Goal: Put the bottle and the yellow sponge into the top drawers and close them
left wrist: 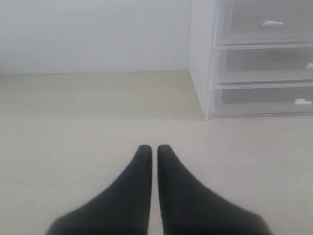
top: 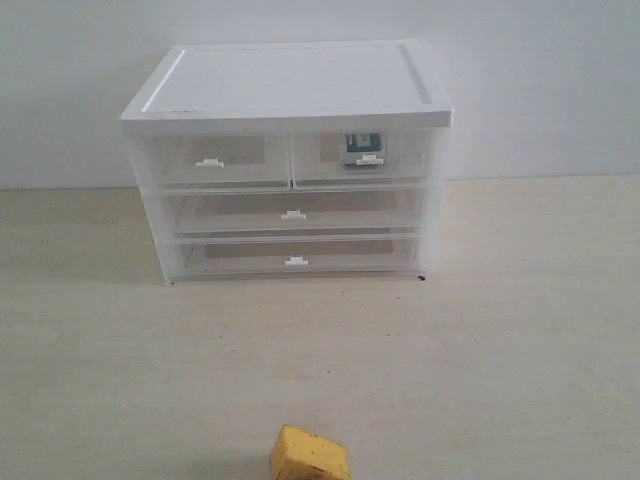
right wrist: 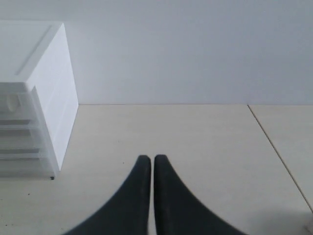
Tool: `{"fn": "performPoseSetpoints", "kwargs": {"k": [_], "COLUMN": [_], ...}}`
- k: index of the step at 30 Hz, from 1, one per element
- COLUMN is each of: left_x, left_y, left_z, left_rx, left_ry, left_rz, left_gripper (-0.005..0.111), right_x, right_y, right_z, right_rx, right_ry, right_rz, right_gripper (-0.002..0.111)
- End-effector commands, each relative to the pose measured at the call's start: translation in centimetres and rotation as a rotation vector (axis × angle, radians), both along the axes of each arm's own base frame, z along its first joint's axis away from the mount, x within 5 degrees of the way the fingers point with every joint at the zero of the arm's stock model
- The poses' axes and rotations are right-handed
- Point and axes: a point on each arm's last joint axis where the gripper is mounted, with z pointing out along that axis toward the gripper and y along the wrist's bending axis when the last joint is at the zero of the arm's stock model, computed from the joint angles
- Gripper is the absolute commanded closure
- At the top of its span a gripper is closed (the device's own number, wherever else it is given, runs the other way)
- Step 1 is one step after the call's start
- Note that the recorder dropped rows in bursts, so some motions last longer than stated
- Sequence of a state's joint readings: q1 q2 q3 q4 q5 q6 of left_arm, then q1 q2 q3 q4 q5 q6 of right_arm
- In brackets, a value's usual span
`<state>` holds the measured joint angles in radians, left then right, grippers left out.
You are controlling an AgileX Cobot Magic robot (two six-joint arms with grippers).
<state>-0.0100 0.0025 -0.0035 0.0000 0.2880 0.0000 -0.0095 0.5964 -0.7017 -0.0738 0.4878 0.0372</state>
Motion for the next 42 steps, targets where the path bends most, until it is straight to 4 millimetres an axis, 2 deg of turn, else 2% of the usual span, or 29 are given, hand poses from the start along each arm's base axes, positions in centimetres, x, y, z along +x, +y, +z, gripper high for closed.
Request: {"fn": "performPoseSetpoints", "kwargs": {"k": [1,3,6,13,18,28,42], "left_x": [0.0,0.0,0.0,0.0,0.0,0.0,0.0], "left_y": [0.0,0.0,0.0,0.0,0.0,0.0,0.0], "left_z": [-0.1,-0.1,-0.1,-0.1,-0.1,-0.1,-0.1], "left_rx": [-0.018,-0.018,-0.018,-0.018,-0.018,-0.018,-0.018], "left_ry": [-0.003,-0.003,-0.003,-0.003,-0.003,-0.003,-0.003], "left_rz": [0.003,0.003,0.003,0.003,0.003,0.003,0.003], "left_gripper": [0.102,0.102,0.102,0.102,0.102,0.102,0.102], "right_x": [-0.2,-0.8,-2.0,-3.8,-3.7,-5.6,-6.3], "right_y": [-0.1,0.0,0.1,0.1,0.1,0.3,0.3], "right_z": [-0.1,-0.4,-2.6,-6.2,-7.7,-12.7,-17.0], "right_rx": [-0.025,-0.036,-0.042,-0.042,-0.035,0.009,0.022], "right_ry": [-0.009,-0.035,-0.073,-0.075,-0.054,-0.087,-0.069], "right_rz": [0.001,0.005,0.014,0.016,0.018,0.021,0.022], "right_gripper": [0.108,0.108,0.108,0.108,0.108,0.108,0.108]}}
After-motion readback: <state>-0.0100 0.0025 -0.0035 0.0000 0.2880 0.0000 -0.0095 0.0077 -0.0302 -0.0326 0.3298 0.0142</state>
